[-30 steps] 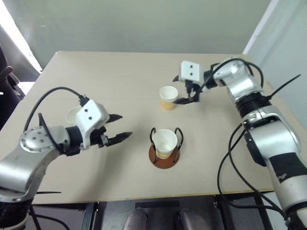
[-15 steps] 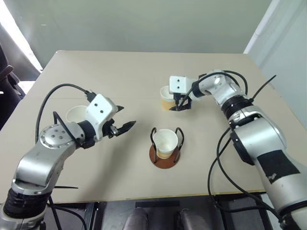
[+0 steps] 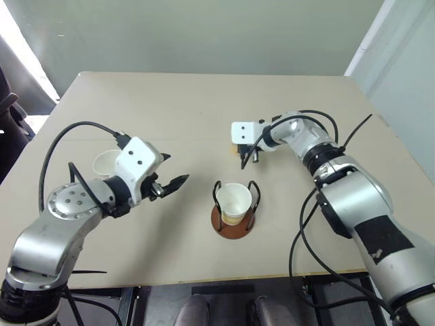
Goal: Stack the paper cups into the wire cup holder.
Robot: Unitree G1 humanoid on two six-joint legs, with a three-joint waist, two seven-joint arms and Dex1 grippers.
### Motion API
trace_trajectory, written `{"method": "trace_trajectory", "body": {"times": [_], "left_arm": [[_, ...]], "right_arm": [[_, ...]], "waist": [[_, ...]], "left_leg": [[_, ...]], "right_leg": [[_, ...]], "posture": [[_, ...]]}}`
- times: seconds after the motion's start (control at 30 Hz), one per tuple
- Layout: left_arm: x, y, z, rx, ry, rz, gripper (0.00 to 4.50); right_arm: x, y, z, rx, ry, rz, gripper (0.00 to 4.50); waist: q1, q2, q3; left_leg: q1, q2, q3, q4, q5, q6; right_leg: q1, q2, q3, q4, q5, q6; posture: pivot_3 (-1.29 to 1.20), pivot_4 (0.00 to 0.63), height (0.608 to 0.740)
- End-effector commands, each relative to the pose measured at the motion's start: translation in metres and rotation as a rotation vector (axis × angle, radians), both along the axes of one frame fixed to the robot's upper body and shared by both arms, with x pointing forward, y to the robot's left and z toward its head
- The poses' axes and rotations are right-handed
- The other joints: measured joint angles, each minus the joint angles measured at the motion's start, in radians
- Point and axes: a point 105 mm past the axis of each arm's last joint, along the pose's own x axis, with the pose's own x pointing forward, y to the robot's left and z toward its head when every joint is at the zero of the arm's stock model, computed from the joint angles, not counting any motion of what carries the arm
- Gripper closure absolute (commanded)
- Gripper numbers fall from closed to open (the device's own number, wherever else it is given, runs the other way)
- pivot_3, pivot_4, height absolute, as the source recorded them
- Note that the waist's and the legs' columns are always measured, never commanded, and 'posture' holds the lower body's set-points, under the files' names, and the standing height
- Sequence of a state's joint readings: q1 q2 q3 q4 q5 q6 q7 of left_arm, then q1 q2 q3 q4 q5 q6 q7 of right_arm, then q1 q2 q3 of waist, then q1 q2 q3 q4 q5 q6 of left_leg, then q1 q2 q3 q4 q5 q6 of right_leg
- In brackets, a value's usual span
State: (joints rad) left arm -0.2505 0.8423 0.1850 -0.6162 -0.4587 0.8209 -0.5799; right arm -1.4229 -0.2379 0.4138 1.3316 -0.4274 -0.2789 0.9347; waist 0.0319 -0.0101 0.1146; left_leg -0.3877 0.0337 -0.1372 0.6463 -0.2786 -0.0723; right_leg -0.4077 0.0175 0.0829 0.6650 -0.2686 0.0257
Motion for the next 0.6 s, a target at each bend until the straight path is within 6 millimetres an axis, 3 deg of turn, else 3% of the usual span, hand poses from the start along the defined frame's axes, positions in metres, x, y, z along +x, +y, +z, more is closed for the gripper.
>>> {"method": "trace_trajectory", "body": {"times": [0.03,0.1,0.2,0.37,0.43,0.5,0.6], "left_arm": [[-0.003,-0.003,0.020,-0.019,-0.074,-0.027,1.07],[-0.003,-0.004,0.020,-0.016,-0.072,-0.038,1.07],[-0.005,-0.006,0.023,-0.025,-0.063,-0.084,1.07],[-0.014,-0.009,0.016,-0.009,-0.006,-0.165,1.07],[-0.015,-0.008,0.011,0.002,0.014,-0.173,1.07],[-0.016,-0.007,0.007,0.013,0.033,-0.184,1.07],[-0.021,-0.010,0.001,0.017,0.081,-0.239,1.07]], "right_arm": [[-0.001,0.002,0.014,0.039,-0.005,0.020,4.47],[-0.003,-0.001,0.022,0.054,0.006,0.040,4.47],[-0.015,-0.006,0.055,0.123,0.052,0.138,4.47],[-0.060,-0.017,0.125,0.279,0.178,0.389,4.47],[-0.080,-0.018,0.142,0.335,0.198,0.460,4.47],[-0.101,-0.018,0.146,0.351,0.237,0.523,4.47],[-0.140,-0.016,0.132,0.297,0.345,0.616,4.47]], "waist": [[0.000,0.000,0.000],[0.000,0.000,0.000],[0.003,0.000,0.000],[0.004,0.000,0.000],[0.003,0.000,0.000],[0.000,0.000,0.000],[-0.001,0.000,0.000]], "left_leg": [[0.000,0.000,0.000,0.000,0.000,0.000],[0.000,0.000,0.000,0.000,0.000,0.000],[0.000,0.000,0.001,0.000,0.000,0.000],[-0.002,-0.001,0.007,0.000,0.000,0.000],[-0.002,0.000,0.008,0.000,0.001,-0.001],[-0.001,0.001,0.008,0.000,0.001,-0.002],[0.003,0.002,0.008,0.000,0.001,-0.002]], "right_leg": [[0.000,0.000,0.000,0.000,0.000,0.000],[0.000,0.000,0.000,0.000,0.000,0.000],[0.000,0.000,0.000,0.000,0.000,0.000],[0.000,0.000,0.000,-0.001,0.000,0.000],[0.000,0.001,0.000,-0.003,0.000,0.000],[0.001,0.003,0.000,-0.004,0.000,0.000],[0.007,0.004,0.000,-0.005,0.000,0.000]], "posture": [[0.00,0.150,0.740],[0.00,0.150,0.740],[0.00,0.150,0.740],[0.00,0.150,0.740],[0.00,0.150,0.740],[0.00,0.150,0.740],[0.00,0.150,0.740]]}}
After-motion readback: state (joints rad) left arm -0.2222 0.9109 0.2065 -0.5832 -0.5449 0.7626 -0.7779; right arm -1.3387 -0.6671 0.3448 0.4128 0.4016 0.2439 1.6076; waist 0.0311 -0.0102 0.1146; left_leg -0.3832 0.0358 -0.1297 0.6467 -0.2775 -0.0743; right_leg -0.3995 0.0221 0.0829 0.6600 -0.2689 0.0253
